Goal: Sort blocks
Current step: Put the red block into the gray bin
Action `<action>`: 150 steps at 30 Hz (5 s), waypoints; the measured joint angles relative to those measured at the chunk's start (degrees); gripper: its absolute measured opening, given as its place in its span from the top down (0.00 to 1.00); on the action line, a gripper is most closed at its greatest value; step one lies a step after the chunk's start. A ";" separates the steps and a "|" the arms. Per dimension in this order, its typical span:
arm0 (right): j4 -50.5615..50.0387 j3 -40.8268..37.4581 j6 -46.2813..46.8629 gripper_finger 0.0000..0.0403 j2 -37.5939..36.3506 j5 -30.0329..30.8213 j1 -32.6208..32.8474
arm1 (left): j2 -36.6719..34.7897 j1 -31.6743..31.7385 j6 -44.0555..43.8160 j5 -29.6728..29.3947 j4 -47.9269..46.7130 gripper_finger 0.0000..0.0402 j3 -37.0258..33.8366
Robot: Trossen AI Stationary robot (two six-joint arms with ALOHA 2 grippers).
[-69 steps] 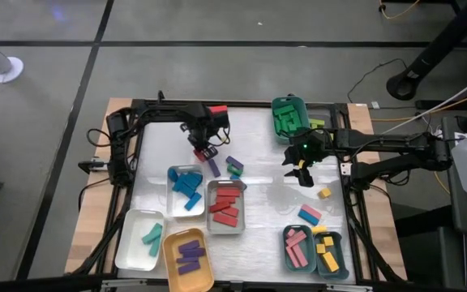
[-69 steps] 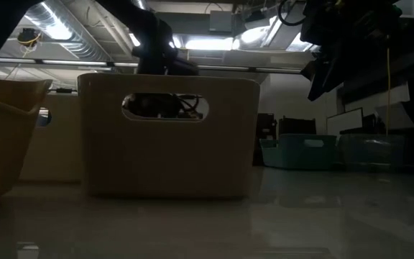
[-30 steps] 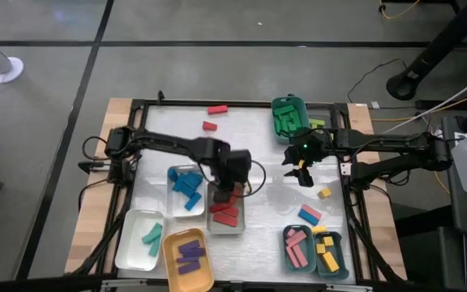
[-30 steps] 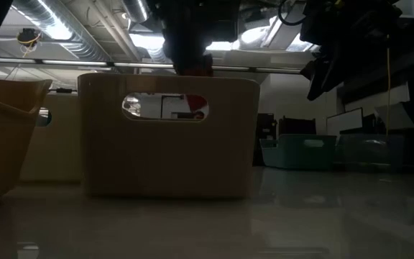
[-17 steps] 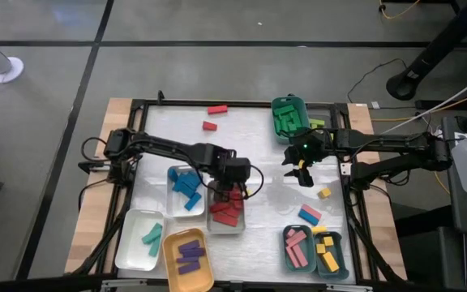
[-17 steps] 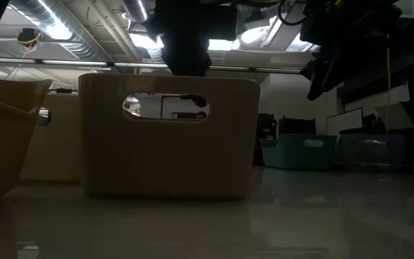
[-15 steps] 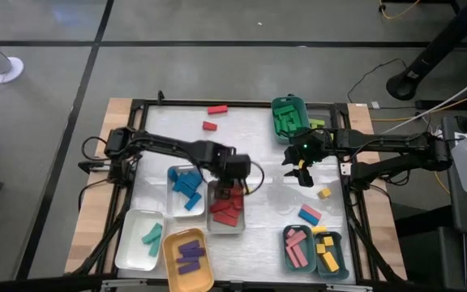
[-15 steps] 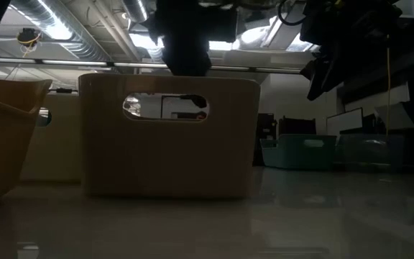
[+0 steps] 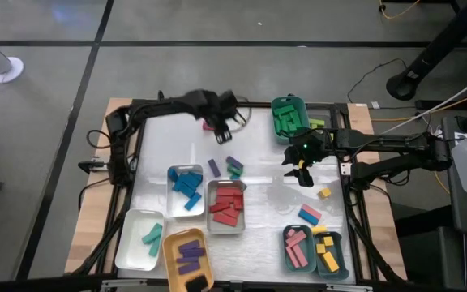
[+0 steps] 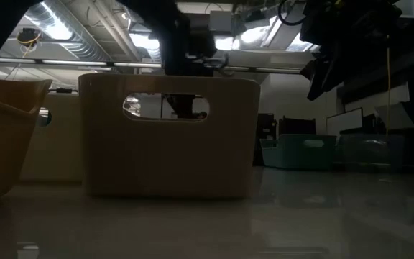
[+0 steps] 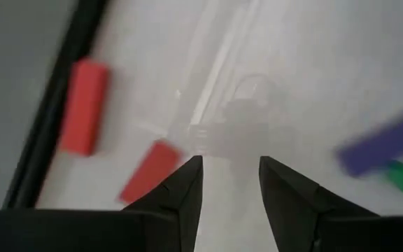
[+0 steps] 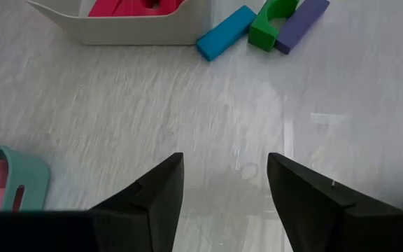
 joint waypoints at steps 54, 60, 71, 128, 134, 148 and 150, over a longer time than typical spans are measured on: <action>-0.07 0.00 0.00 0.49 0.00 0.12 0.00 | 11.13 16.36 26.98 6.85 -4.49 0.50 -0.04; -0.05 0.00 0.01 0.49 0.00 0.35 0.00 | 11.11 16.38 25.52 7.06 -4.59 0.50 -0.04; -0.09 0.00 0.02 0.49 0.00 0.42 0.00 | 12.63 16.24 22.25 10.01 -6.39 0.50 -0.04; -0.04 0.00 -0.02 0.49 0.00 0.42 0.00 | 14.38 6.04 12.37 22.84 -35.16 0.70 26.95; -0.04 0.00 -0.02 0.49 0.00 0.42 -0.01 | 14.38 -6.96 9.67 24.55 -36.54 0.69 26.01; -0.03 0.00 0.00 0.49 0.00 0.42 -0.02 | 14.55 -29.65 2.21 10.97 -33.07 0.64 26.08; -0.03 0.00 0.00 0.49 0.00 0.43 0.00 | 14.51 -30.98 -1.27 5.43 -32.06 0.60 26.08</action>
